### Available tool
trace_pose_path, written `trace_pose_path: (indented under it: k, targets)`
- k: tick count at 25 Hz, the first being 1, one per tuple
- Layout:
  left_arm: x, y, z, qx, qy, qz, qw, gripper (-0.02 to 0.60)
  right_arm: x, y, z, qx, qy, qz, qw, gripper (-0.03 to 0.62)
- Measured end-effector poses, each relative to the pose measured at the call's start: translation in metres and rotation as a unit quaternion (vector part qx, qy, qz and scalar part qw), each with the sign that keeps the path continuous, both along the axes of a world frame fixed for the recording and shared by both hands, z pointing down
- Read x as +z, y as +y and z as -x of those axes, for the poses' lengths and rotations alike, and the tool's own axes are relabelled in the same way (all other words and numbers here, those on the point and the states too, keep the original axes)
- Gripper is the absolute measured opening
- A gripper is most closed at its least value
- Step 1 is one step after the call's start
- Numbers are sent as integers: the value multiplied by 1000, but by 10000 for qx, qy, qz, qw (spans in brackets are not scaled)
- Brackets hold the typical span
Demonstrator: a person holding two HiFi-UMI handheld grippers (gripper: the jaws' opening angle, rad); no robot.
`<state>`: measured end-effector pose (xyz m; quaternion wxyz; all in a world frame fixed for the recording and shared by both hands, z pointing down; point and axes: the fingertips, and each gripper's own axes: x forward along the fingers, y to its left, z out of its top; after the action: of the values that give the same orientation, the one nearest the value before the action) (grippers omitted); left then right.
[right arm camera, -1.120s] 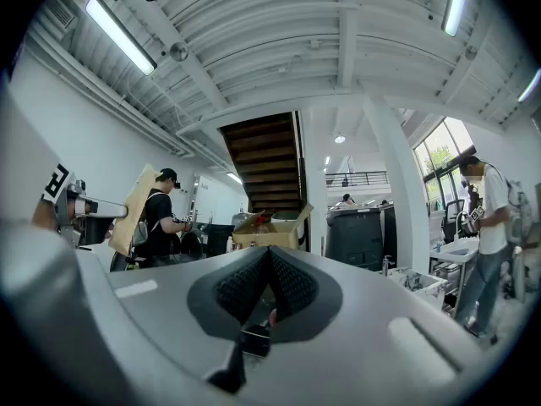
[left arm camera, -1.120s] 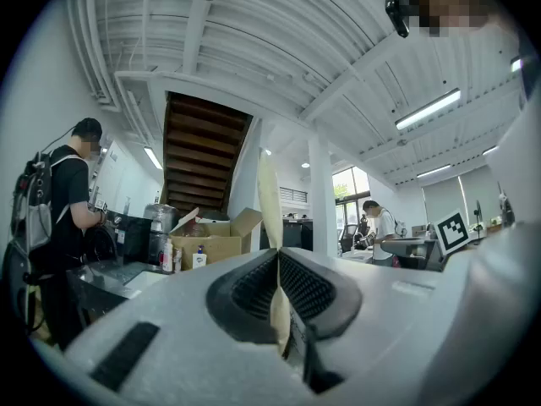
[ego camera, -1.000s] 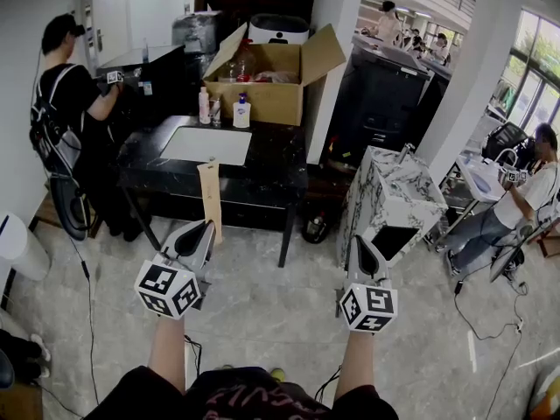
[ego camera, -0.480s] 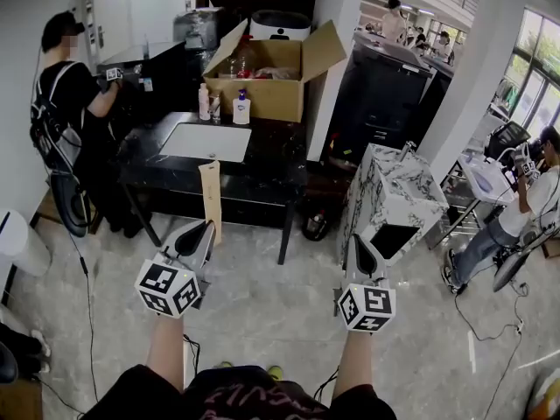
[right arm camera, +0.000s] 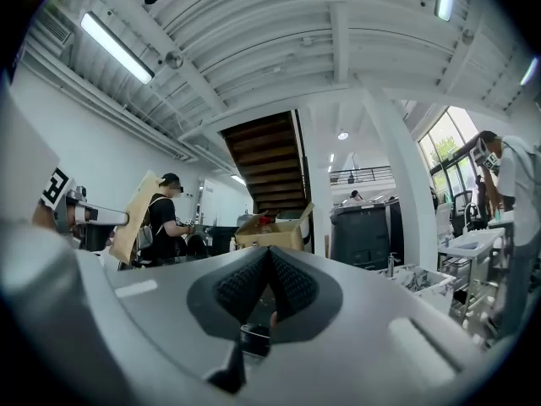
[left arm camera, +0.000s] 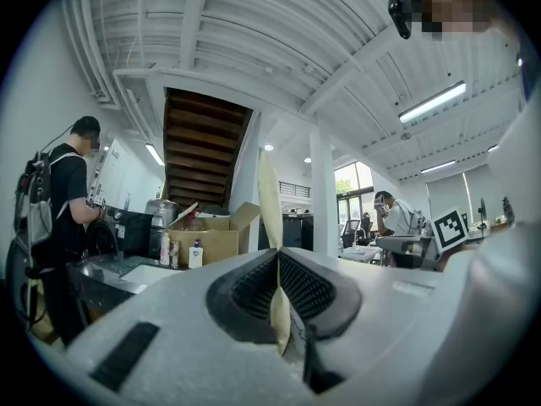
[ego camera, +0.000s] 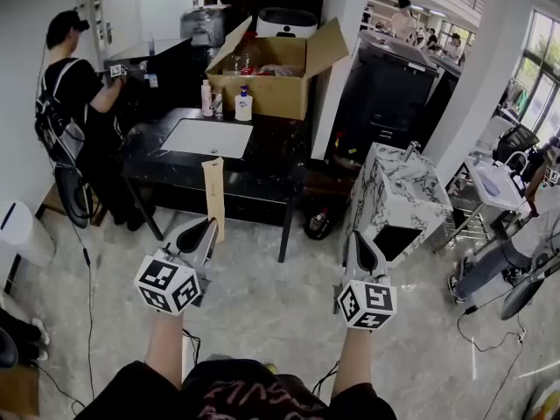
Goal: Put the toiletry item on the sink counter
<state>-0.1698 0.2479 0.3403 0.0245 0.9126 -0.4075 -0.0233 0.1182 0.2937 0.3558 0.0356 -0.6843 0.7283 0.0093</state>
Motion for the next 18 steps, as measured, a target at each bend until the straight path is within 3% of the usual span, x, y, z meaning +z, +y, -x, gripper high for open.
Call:
trace_pose_path:
  k: [18]
  targets:
    - [15,-14,-50,-115,-306,-30,9995,9,17,-28,-41,-320,-9,-104,9994,12]
